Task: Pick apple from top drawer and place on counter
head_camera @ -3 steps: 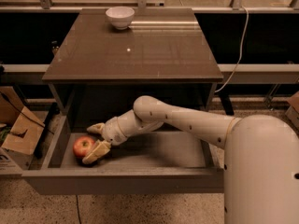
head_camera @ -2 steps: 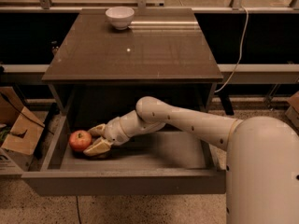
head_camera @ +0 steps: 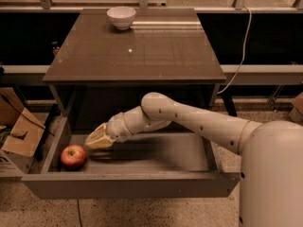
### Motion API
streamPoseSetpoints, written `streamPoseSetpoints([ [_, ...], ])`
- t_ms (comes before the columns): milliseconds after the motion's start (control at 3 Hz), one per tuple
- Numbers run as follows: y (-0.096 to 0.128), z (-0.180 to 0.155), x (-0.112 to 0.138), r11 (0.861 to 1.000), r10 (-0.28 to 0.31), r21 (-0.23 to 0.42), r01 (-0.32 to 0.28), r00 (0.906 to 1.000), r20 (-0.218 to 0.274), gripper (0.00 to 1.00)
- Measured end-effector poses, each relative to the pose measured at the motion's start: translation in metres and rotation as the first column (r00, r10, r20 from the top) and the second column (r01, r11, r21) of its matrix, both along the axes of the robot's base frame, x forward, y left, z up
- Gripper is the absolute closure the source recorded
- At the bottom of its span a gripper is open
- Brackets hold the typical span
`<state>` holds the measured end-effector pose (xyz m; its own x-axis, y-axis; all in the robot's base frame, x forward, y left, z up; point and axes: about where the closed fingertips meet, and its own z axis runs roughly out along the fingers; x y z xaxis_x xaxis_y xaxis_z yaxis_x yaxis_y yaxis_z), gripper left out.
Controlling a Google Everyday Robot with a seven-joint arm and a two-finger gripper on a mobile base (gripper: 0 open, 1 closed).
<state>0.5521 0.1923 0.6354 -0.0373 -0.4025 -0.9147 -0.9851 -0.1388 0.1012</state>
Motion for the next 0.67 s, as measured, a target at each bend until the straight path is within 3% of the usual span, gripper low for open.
streamPoseSetpoints([
  [333,0.0021,0.0142,-0.0001,1.0,0.011,0.003,-0.011,0.9995,0.031,0.77],
  [667,0.0036,0.0133,-0.0013,1.0,0.014,0.003,-0.014,0.9995,0.029,0.54],
])
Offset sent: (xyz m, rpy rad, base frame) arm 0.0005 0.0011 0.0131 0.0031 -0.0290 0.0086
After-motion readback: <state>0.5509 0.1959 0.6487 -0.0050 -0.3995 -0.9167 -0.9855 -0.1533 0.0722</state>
